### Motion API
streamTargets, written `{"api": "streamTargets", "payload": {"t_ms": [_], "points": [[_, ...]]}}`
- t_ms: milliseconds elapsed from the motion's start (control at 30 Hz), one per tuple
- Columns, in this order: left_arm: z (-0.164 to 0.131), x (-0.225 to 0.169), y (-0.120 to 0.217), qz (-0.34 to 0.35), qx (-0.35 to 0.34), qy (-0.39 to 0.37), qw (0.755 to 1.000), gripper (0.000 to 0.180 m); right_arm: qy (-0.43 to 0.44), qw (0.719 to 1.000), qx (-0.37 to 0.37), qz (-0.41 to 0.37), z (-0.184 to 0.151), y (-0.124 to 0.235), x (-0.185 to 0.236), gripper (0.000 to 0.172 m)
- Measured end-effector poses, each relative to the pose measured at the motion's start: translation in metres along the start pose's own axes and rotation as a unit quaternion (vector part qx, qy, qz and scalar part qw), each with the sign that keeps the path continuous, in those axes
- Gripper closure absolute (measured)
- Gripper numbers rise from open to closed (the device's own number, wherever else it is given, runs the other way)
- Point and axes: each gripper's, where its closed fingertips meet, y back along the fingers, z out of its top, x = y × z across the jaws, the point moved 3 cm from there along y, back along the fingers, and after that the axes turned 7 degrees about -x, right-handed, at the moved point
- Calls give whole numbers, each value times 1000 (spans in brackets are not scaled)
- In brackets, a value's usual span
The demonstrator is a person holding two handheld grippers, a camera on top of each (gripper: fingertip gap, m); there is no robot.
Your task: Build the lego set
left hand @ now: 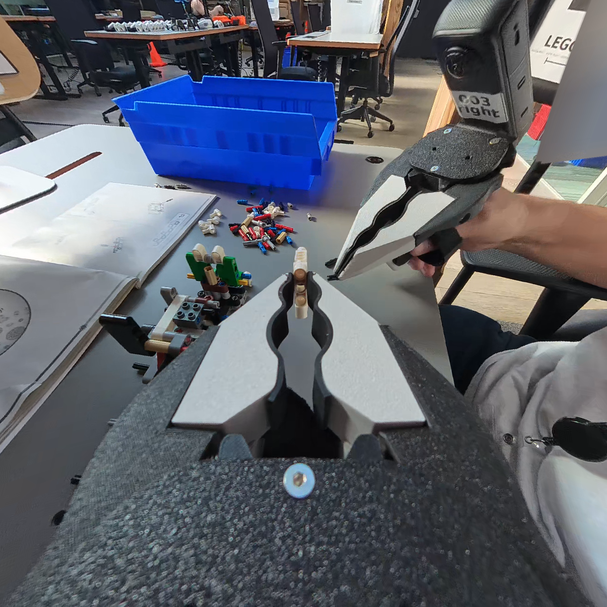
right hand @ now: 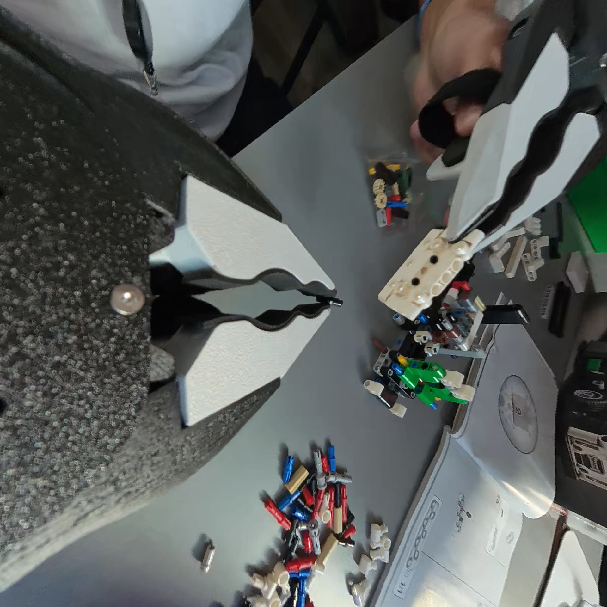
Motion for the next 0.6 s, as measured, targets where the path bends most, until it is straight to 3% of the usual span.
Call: {"api": "streamTargets", "payload": {"t_ms": [200,600], "points": [[-2,-11,-5,-17,-1,-6,1000,175,-161,985,-57,28,15,-4,11,170],[-4,-17,-9,-8,1,-24,1000,175,-194,978,-81,4,15,-3,10,171]]}}
